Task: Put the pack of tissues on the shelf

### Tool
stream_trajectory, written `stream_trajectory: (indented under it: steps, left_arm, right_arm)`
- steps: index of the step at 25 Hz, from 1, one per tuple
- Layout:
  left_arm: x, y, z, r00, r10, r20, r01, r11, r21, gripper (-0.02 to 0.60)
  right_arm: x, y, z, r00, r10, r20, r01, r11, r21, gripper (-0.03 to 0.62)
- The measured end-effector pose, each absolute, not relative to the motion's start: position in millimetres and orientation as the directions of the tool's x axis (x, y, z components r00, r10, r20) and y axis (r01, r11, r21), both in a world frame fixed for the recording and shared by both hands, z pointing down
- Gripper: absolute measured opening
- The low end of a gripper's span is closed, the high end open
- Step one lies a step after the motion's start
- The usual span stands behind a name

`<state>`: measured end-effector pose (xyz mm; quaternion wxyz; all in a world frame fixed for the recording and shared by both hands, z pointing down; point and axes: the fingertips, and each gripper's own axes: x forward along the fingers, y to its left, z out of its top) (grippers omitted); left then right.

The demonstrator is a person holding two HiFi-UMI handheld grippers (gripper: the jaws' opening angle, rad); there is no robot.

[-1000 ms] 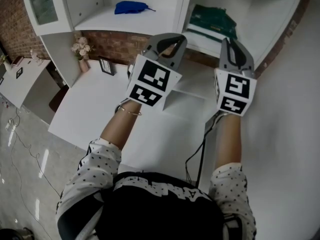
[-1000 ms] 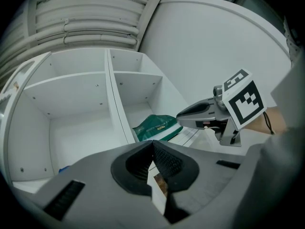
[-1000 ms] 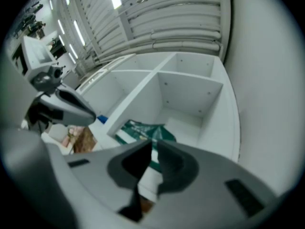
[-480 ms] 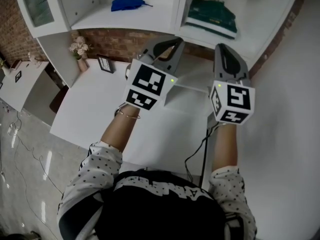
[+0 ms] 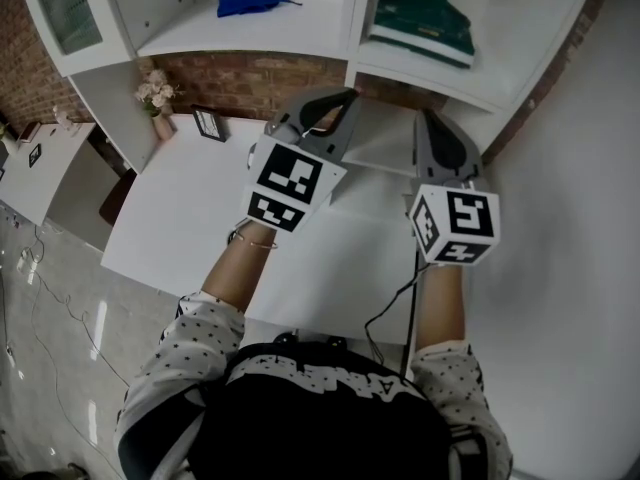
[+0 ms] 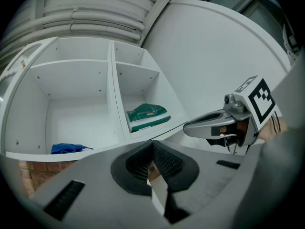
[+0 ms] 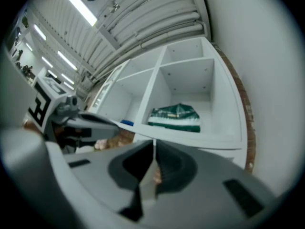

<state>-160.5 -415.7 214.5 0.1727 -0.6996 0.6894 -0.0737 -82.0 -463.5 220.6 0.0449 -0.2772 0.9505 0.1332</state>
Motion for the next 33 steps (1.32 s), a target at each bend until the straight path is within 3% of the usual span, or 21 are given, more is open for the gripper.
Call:
stream_trajectory:
  steps: [33]
  left_arm:
    - [-178,-408,235,-0.002,-0.994,-0.11,-0.94,0.04,-0.339,0.035]
  right_arm:
    - [-104,-444,248,-0.893,-0.426,-0.145,-0.446,0.881,0.159,0.035]
